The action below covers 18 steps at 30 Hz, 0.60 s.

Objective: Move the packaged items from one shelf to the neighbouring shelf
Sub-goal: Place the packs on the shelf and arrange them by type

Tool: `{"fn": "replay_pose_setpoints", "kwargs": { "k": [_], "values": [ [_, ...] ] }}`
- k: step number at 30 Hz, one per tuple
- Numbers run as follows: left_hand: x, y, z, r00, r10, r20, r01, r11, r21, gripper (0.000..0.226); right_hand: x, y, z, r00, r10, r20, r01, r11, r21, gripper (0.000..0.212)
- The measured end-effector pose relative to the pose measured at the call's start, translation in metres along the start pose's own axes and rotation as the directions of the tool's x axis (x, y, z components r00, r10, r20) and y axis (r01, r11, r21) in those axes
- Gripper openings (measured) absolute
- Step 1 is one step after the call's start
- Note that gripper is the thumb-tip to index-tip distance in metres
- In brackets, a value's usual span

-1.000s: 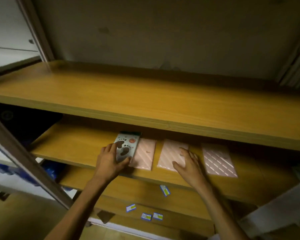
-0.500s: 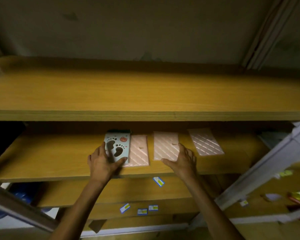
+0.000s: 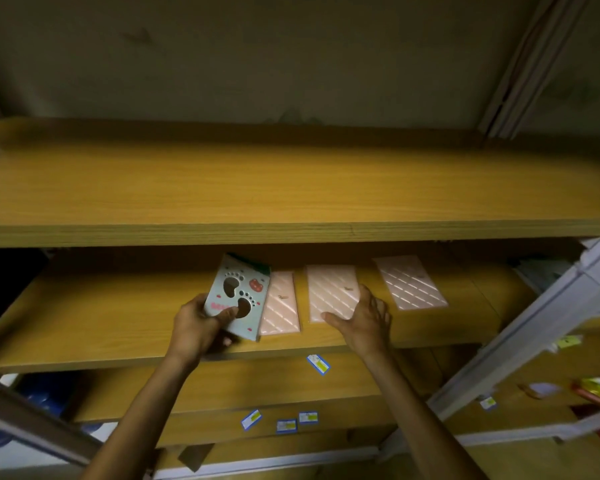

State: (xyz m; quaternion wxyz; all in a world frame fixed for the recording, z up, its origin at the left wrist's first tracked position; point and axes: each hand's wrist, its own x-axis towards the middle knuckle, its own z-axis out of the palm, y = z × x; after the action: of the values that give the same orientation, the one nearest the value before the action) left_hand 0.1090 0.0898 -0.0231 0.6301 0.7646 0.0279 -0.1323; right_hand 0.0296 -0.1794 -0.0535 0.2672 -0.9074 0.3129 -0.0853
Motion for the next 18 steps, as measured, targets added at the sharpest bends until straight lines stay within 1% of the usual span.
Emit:
{"fn": "replay_pose_setpoints", "kwargs": {
  "k": [4,6,7,10,12,15,18],
  "values": [
    [-0.006,0.001,0.001,0.996,0.015,0.083,-0.003,0.991,-0.135,0.031,0.003,0.008,-0.009,0.997,0.031,0.076,-0.042,0.989,0.145,0.106],
    [-0.006,-0.001,0.003,0.994,0.011,0.111,0.011,0.981,-0.192,0.031,0.003,0.013,-0.012,0.995,0.026,0.092,-0.041,0.985,0.166,0.104],
    [-0.006,-0.002,0.004,0.993,0.010,0.120,0.015,0.978,-0.208,0.032,0.003,0.015,-0.012,0.997,0.024,0.076,-0.034,0.990,0.134,0.103],
    [-0.006,-0.003,0.007,0.992,0.007,0.129,0.022,0.975,-0.220,0.034,0.001,0.016,-0.008,0.999,0.045,-0.009,-0.046,0.998,-0.037,0.108],
    [-0.006,-0.004,0.009,0.991,0.007,0.132,0.022,0.977,-0.212,0.035,-0.002,0.015,-0.006,0.998,0.052,-0.046,-0.058,0.991,-0.119,0.107],
    [-0.007,-0.004,0.010,0.991,0.020,0.130,0.004,0.983,-0.183,0.035,-0.004,0.015,-0.004,0.995,0.073,-0.070,-0.082,0.987,-0.137,0.101],
    [-0.008,-0.006,0.010,0.991,0.040,0.125,-0.018,0.985,-0.174,0.035,-0.003,0.017,-0.006,0.994,0.081,-0.067,-0.088,0.991,-0.105,0.096]
  ]
}}
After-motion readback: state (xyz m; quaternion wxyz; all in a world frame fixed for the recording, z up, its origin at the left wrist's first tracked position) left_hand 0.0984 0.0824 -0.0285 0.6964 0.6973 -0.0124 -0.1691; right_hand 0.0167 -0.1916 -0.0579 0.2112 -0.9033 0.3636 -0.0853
